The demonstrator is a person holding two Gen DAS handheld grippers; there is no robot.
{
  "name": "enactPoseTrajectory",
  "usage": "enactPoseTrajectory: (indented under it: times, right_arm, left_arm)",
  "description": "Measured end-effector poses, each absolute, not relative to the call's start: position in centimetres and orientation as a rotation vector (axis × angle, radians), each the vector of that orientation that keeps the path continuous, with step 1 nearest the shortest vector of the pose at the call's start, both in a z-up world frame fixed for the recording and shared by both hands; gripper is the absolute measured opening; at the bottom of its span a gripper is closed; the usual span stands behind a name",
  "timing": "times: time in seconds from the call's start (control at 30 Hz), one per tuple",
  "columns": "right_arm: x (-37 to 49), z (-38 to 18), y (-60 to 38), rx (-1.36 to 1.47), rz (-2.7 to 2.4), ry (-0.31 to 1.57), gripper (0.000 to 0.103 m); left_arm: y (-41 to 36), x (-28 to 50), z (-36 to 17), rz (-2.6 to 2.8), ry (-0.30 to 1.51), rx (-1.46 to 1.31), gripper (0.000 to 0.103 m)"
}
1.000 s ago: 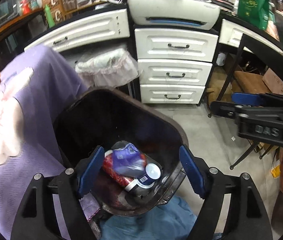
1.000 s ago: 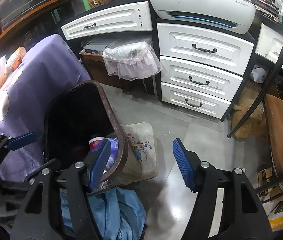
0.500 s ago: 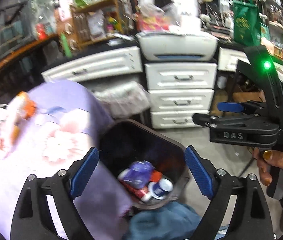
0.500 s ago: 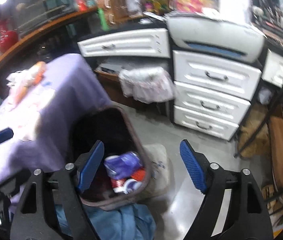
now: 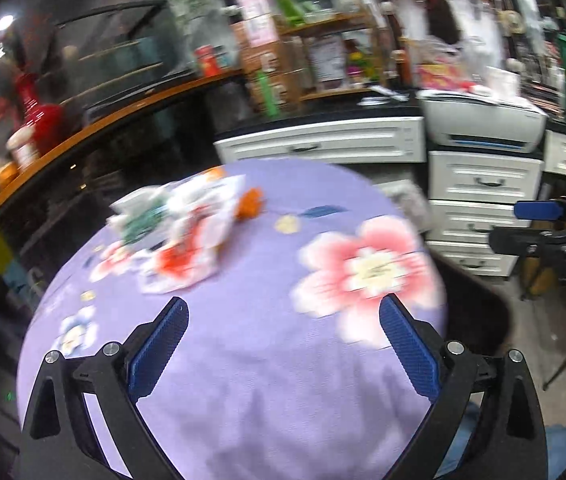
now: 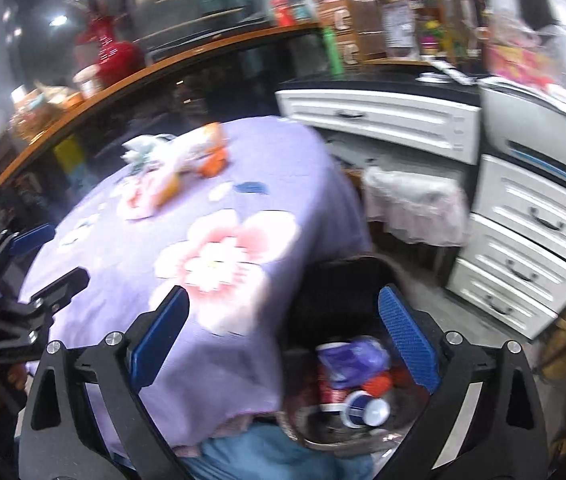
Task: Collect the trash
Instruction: 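Move both tools back over the table toward the white plastic bags, then grasp the white plastic bag with the left tool while the right tool approaches the orange peel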
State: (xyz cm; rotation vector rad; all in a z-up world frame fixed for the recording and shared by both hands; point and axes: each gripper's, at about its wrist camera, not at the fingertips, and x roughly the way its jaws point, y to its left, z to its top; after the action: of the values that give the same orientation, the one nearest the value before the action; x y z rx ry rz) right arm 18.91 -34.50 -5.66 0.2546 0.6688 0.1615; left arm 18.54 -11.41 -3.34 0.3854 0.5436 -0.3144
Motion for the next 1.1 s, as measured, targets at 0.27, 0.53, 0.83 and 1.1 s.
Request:
enactPoseTrajectory:
  times: [0.27, 0.53, 0.83, 1.1]
  right_arm:
    - [23.2, -4.3, -27.6, 0.145, 0.295, 0.690, 0.094]
    - [27.0, -3.2, -24.2, 0.038, 0.293, 0.690, 0.094]
    - [30.5, -3.8, -25.3, 0.015, 0.255, 0.724, 0.094]
    - [32.6, -5.1, -26.2, 0.047, 0.249, 0.768, 0.094]
  left_arm:
    - [-4.3, 21.8, -3.4, -0.180, 0.578, 0.342, 0.095]
    - [-4.6, 25.1, -3.8, -0.229, 0.597, 0.297, 0.095]
    - [-8.4, 32.4, -5.5, -0.213, 0.666, 0.291, 0.072]
    - [-10.0, 35.8, -6.8, -0.197, 0.734, 0.288, 0.025]
